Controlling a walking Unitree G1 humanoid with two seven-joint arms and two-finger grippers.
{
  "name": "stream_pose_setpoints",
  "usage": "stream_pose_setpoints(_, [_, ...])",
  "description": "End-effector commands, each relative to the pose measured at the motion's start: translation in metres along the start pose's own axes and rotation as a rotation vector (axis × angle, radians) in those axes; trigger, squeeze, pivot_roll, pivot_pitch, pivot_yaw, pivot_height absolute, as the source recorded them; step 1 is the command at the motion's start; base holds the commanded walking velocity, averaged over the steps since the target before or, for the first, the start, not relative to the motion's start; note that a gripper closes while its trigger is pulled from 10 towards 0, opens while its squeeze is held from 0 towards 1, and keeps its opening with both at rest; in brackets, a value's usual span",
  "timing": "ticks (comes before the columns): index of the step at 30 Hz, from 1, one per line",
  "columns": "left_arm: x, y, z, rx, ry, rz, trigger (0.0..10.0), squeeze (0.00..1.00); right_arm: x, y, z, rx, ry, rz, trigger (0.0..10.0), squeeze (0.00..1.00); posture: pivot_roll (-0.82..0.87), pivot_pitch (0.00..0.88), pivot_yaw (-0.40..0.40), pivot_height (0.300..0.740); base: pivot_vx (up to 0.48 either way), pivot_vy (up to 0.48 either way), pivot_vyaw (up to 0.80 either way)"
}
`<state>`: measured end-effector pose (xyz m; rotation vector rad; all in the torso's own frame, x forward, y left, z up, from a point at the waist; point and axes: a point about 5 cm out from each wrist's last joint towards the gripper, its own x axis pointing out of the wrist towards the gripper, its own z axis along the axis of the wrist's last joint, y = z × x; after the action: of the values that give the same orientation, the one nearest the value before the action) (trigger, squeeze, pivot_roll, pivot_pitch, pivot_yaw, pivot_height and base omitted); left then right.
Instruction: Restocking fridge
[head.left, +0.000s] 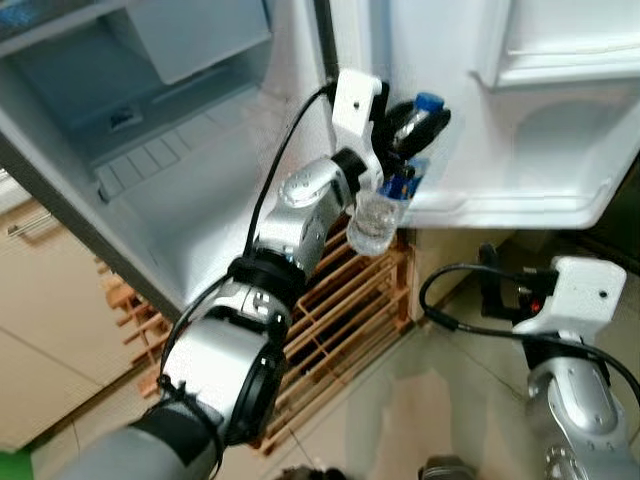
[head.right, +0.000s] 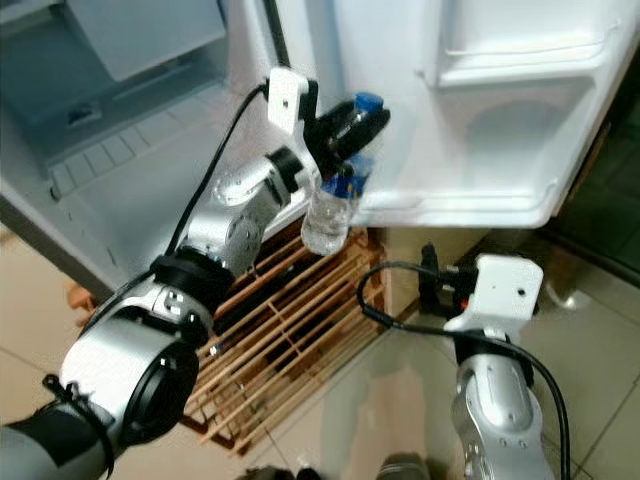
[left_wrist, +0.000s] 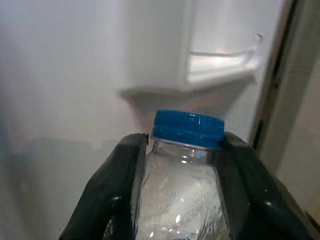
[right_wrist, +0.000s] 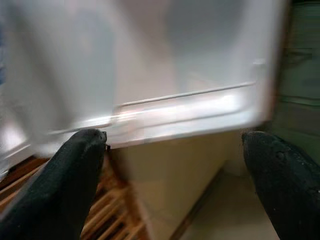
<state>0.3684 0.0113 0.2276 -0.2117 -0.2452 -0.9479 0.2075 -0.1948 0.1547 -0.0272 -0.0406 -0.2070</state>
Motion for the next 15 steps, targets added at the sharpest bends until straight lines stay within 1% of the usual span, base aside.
stream_pose_setpoints(1, [-0.016,0.011,0.003,0.104,0.027,0.052,10.0,0.00,-0.002,-0.004,0.007,-0.002,-0.039,-0.040,10.0,0.27,-0.32,0.051,0.257,0.732,0.000,0.000,0.00])
stream_pose_setpoints(2, [-0.026,0.013,-0.005,0.143,0.083,0.079,10.0,0.00,-0.002,-0.006,0.006,-0.002,-0.041,-0.055,10.0,0.28,-0.32,0.047,0.256,0.732,0.000,0.000,0.00])
stream_pose_setpoints(3, [-0.039,0.010,-0.015,0.140,0.137,0.068,10.0,0.00,-0.001,-0.008,0.005,0.001,-0.042,-0.074,10.0,0.27,-0.31,0.028,0.254,0.732,0.000,0.000,0.00])
stream_pose_setpoints(4, [-0.060,0.000,-0.029,0.090,0.196,0.036,10.0,0.00,0.001,-0.009,0.003,0.013,-0.040,-0.096,10.0,0.27,-0.30,0.005,0.248,0.732,0.000,0.000,0.00])
stream_pose_setpoints(5, [-0.069,-0.005,-0.033,0.069,0.207,0.025,10.0,0.00,0.002,-0.009,0.003,0.020,-0.038,-0.103,10.0,0.27,-0.30,0.005,0.248,0.732,0.000,0.000,0.00])
stream_pose_setpoints(6, [-0.069,-0.005,-0.033,0.069,0.207,0.025,10.0,0.00,0.002,-0.009,0.003,0.020,-0.038,-0.103,10.0,0.27,-0.30,0.005,0.248,0.732,0.000,0.000,0.00])
stream_pose_setpoints(7, [-0.082,-0.013,-0.035,0.024,0.199,0.026,10.0,0.00,0.007,-0.008,0.001,0.021,-0.036,-0.101,10.0,0.26,-0.26,0.000,0.232,0.732,0.000,0.000,0.00])
stream_pose_setpoints(8, [-0.082,-0.013,-0.035,0.024,0.199,0.026,10.0,0.00,0.007,-0.008,0.001,0.021,-0.036,-0.101,10.0,0.26,-0.26,0.000,0.232,0.732,0.000,0.000,0.00])
stream_pose_setpoints(10, [-0.094,-0.014,-0.028,-0.013,0.150,0.068,10.0,0.00,0.013,-0.003,-0.001,0.029,-0.044,-0.081,10.0,0.25,-0.24,0.000,0.221,0.732,0.000,0.000,0.00])
stream_pose_setpoints(11, [-0.092,-0.010,-0.024,-0.016,0.111,0.118,10.0,0.00,0.022,0.003,-0.002,0.027,-0.049,-0.051,10.0,0.26,-0.21,0.000,0.200,0.732,0.000,-0.428,0.00])
stream_pose_setpoints(12, [-0.092,-0.010,-0.024,-0.016,0.111,0.118,10.0,0.00,0.022,0.003,-0.002,0.027,-0.049,-0.051,10.0,0.26,-0.21,0.000,0.200,0.732,0.000,-0.428,0.00])
stream_pose_setpoints(13, [-0.090,-0.010,-0.022,-0.015,0.104,0.132,10.0,0.00,0.027,0.005,-0.002,0.009,-0.051,-0.036,10.0,0.29,-0.21,0.000,0.193,0.732,0.000,-0.420,0.76])
stream_pose_setpoints(15, [-0.085,-0.011,-0.021,0.006,0.097,0.137,10.0,0.00,0.034,0.009,0.000,0.003,-0.058,-0.016,10.0,0.33,-0.19,0.000,0.179,0.732,0.000,-0.420,0.73])
